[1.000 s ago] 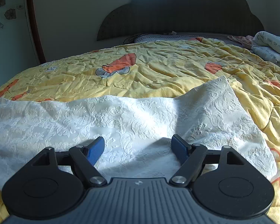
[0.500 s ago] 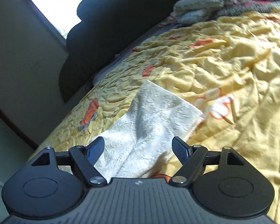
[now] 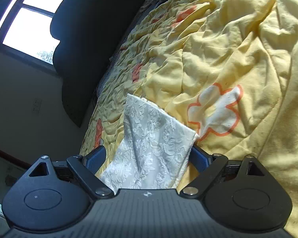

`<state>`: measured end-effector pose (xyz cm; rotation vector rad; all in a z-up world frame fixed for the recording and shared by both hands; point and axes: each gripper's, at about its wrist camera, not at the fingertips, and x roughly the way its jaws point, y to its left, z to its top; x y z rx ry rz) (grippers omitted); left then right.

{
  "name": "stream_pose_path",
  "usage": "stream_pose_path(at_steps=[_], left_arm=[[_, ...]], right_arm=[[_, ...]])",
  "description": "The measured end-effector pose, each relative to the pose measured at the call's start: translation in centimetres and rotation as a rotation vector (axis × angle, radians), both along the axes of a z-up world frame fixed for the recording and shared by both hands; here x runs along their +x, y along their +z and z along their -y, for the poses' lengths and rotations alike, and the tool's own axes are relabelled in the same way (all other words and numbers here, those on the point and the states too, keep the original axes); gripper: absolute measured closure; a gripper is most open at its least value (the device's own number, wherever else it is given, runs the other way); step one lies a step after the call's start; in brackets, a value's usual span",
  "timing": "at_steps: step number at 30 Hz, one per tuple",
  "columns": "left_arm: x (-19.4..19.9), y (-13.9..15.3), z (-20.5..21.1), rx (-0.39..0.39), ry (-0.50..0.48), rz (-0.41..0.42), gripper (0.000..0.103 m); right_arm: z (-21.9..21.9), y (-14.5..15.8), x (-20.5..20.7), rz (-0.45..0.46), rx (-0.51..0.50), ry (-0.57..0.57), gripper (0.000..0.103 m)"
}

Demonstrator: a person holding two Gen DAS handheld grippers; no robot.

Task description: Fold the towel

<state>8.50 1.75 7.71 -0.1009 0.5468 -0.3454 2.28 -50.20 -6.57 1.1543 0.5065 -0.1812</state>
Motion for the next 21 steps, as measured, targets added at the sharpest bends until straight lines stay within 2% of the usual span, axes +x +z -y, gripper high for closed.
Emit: stream_pose_path(at_steps=[2, 5, 7, 10, 12, 13, 14, 15, 17, 18, 19, 21], left_arm=[[0.3, 0.1, 1.8, 0.01, -0.038, -0.001, 0.009], [0.6, 0.3, 4.2, 0.012, -0.096, 0.006, 0.009], [0.7, 0.3, 5.6, 0.017, -0.134, 0.01, 0.009], [1.0, 0.3, 7.8, 0.03, -0.18, 0.011, 0.009], [1.2, 0.3, 8.9, 0.038, -0.203, 0.015, 0.009], [1.4, 0.3, 9.6, 0.041, -0.214, 0.018, 0.008], [1.5, 0.4, 10.1, 0.04, -0.225, 0.021, 0.008], [1.6, 0.5, 10.5, 0.037, -0.236, 0.024, 0.008], [1.9, 0.4, 11.5, 0.032, -0.258, 0.028, 0.006], [2.1, 0.4, 12.1, 0.029, -0.272, 0.026, 0.006], [2.4, 0.3, 12.7, 0.024, -0.287, 0.018, 0.006], [3.3, 0.2, 14.1, -0.002, -0.32, -0.019, 0.006]], right_arm=[[-1.0, 0.1, 0.4, 0.009, -0.018, 0.048, 0.011], [-1.1, -0.1, 0.5, 0.035, 0.004, 0.04, 0.011], [-0.3, -0.3, 0.6, 0.055, 0.038, 0.005, 0.011], [1.0, -0.6, 0.8, 0.061, 0.073, -0.105, 0.013], [0.9, -0.4, 1.2, -0.007, 0.025, -0.12, 0.031], [0.7, -0.6, 1.6, -0.043, -0.003, -0.117, 0.057], [0.6, -0.9, 1.6, -0.053, -0.006, -0.114, 0.066], [0.5, -1.4, 1.2, -0.033, -0.001, -0.122, 0.066], [0.7, -1.9, 0.8, -0.035, -0.009, -0.134, 0.084], [0.6, -1.8, 0.7, -0.039, -0.034, -0.131, 0.085], [0.2, -1.2, 0.9, -0.047, -0.092, -0.116, 0.086], [-2.3, 1.5, 1.8, -0.077, -0.384, -0.048, 0.088]])
